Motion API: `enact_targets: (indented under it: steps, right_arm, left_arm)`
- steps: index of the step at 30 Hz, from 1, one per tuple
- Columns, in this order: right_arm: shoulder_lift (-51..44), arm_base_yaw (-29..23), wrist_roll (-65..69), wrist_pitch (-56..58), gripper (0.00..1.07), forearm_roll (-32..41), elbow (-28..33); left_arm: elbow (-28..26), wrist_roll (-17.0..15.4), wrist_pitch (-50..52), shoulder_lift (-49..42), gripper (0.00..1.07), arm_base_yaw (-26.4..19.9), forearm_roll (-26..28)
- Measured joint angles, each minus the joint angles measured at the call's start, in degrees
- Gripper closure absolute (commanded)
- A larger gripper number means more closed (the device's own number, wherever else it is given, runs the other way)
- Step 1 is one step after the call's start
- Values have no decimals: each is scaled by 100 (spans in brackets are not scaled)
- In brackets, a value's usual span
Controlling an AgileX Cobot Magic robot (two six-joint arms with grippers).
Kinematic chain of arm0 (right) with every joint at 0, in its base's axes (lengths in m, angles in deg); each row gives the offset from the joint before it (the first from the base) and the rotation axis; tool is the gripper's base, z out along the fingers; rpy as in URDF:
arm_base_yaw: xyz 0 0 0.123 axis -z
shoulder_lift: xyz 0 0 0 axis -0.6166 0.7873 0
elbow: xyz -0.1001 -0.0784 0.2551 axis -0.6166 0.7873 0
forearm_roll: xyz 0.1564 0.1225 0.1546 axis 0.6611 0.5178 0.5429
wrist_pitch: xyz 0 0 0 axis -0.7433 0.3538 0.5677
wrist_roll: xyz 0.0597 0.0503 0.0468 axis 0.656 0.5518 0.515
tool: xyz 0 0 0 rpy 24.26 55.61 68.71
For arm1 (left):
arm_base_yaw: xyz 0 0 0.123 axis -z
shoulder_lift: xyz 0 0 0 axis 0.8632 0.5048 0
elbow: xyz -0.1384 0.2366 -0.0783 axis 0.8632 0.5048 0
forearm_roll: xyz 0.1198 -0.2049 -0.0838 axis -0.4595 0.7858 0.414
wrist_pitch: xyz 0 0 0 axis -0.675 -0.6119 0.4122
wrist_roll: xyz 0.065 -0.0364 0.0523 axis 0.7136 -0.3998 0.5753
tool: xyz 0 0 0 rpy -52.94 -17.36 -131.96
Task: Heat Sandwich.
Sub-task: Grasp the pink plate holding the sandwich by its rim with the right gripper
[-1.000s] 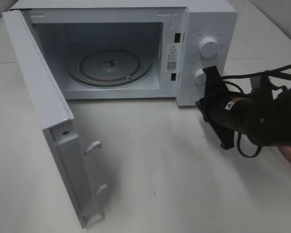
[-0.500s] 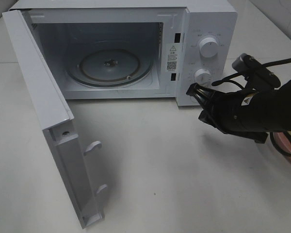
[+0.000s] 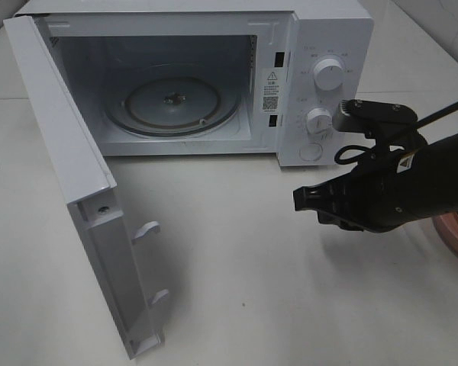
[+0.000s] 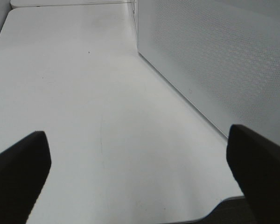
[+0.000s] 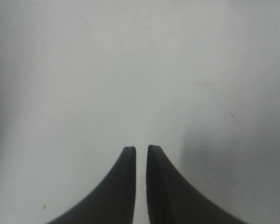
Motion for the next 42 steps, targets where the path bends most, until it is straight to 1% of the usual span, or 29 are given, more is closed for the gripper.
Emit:
enact_targets:
  steps: [2, 3, 4, 7, 8, 9, 11, 13, 14, 15, 16, 17, 20, 22, 23, 25, 29, 30, 31, 32, 33, 34, 35, 36, 37, 38, 39, 40, 42]
  right_arm:
    - [-80, 0, -115, 246, 93, -183, 0]
    - [-155, 0, -178, 573, 91, -464, -40]
    - [-155, 0, -178, 573, 91, -464, -40]
    - [-269, 0, -212, 997, 88, -1020, -115]
    - [-361, 0, -212, 1301, 86, -1375, -155]
    - [-361, 0, -212, 1301, 86, -1375, -155]
    - [-430, 0, -189, 1558, 85, -1707, -201]
    - [-504, 0, -11, 1988, 82, -2194, -298]
    - [-504, 0, -11, 1988, 82, -2194, -298]
    - [-510, 0, 109, 2120, 80, -2361, -344]
    - [-521, 6, 338, 2452, 79, -2687, -447]
    - [-521, 29, 476, 2618, 76, -2785, -487]
    - [-521, 155, 705, 2871, 74, -2916, -573]
    - [-561, 487, 940, 3151, 73, -3037, -722]
    - [-561, 487, 940, 3151, 73, -3037, -722]
    - [-579, 796, 991, 3455, 73, -3077, -877]
    - [-579, 1083, 991, 3713, 72, -3105, -1043]
    - [-579, 1283, 968, 3839, 69, -3146, -1157]
    - [-579, 1364, 957, 3896, 66, -3163, -1192]
    - [-579, 1364, 957, 3896, 66, -3163, -1192]
    - [-579, 1455, 940, 3925, 61, -3174, -1226]
    - [-579, 1604, 848, 3948, 48, -3186, -1266]
    - [-579, 1667, 796, 3971, 40, -3186, -1278]
    - [-579, 1725, 768, 3982, 32, -3186, -1283]
    - [-579, 1725, 768, 3982, 32, -3186, -1283]
    - [-579, 1782, 705, 3982, 23, -3186, -1283]
    - [-579, 1879, 613, 3982, 11, -3220, -1283]
    - [-579, 1914, 550, 3982, 6, -3226, -1283]
    - [-579, 1948, 504, 3971, 5, -3226, -1283]
  left_arm:
    - [0, 0, 0, 0, 9, 0, 0]
    - [0, 0, 0, 0, 9, 0, 0]
    - [0, 0, 0, 0, 9, 0, 0]
    - [0, 0, 0, 0, 9, 0, 0]
    - [0, 0, 0, 0, 9, 0, 0]
    - [0, 0, 0, 0, 9, 0, 0]
    - [0, 0, 0, 0, 9, 0, 0]
    - [0, 0, 0, 0, 9, 0, 0]
    - [0, 0, 0, 0, 9, 0, 0]
    - [0, 0, 0, 0, 9, 0, 0]
    - [0, 0, 0, 0, 9, 0, 0]
    - [0, 0, 0, 0, 9, 0, 0]
    - [0, 0, 0, 0, 9, 0, 0]
    - [0, 0, 0, 0, 9, 0, 0]
    - [0, 0, 0, 0, 9, 0, 0]
    - [0, 0, 0, 0, 9, 0, 0]
    - [0, 0, 0, 0, 9, 0, 0]
    - [0, 0, 0, 0, 9, 0, 0]
    - [0, 0, 0, 0, 9, 0, 0]
    - [0, 0, 0, 0, 9, 0, 0]
    - [0, 0, 0, 0, 9, 0, 0]
    - [0, 0, 0, 0, 9, 0, 0]
    - [0, 0, 0, 0, 9, 0, 0]
    - [0, 0, 0, 0, 9, 0, 0]
    - [0, 0, 0, 0, 9, 0, 0]
    - [0, 0, 0, 0, 9, 0, 0]
    - [0, 0, 0, 0, 9, 0, 0]
    - [0, 0, 0, 0, 9, 0, 0]
    - [0, 0, 0, 0, 9, 0, 0]
